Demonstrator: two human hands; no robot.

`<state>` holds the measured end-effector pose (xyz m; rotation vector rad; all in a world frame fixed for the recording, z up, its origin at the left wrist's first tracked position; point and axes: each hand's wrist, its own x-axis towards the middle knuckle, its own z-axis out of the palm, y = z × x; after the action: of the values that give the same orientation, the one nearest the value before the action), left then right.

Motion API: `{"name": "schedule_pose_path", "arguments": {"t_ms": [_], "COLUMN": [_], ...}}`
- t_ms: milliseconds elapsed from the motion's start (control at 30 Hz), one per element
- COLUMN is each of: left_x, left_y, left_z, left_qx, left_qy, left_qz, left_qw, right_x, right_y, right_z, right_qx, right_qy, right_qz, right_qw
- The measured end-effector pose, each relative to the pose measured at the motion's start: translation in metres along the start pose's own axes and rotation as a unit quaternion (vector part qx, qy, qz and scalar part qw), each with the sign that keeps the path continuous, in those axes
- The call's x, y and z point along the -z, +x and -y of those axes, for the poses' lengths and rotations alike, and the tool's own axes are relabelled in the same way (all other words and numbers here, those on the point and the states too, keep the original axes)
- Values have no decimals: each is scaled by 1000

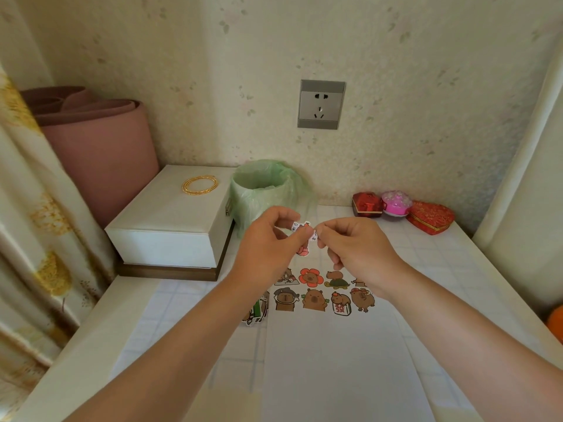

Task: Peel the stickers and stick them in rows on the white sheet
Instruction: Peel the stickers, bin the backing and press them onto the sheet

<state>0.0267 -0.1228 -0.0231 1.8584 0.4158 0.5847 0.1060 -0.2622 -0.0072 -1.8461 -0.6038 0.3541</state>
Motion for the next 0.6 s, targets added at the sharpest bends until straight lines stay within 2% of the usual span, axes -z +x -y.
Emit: {"name": "schedule_pose_path", "arguments": {"t_ms": [100,167,267,333,433,600], "left_x": [1,1,0,0,6,11], "left_y": [-2,-3,-6,-6,0,-2], "left_z": [3,2,-1,2,13,23], "left_qx": [-69,-72,-12,14,-3,-33], "left_qy": [119,96,15,-4,88,236], "left_qz": [-72,-47,13,12,-14,99], "left_qw": [988,992,1000,1000,996,966], "right_x": [-3,-4,-7,-9,-5,23], "right_y": [1,2,3,4,8,18], "right_z": [-3,-5,-8,-13,-21,-33], "right_qx": [21,50,88,91,72,-10], "right_qy": [-31,-46,-87,-103,-142,-280], "right_qz": [-27,-44,-59,-70,-79,-1], "right_qw": [999,997,991,988,984,960]}}
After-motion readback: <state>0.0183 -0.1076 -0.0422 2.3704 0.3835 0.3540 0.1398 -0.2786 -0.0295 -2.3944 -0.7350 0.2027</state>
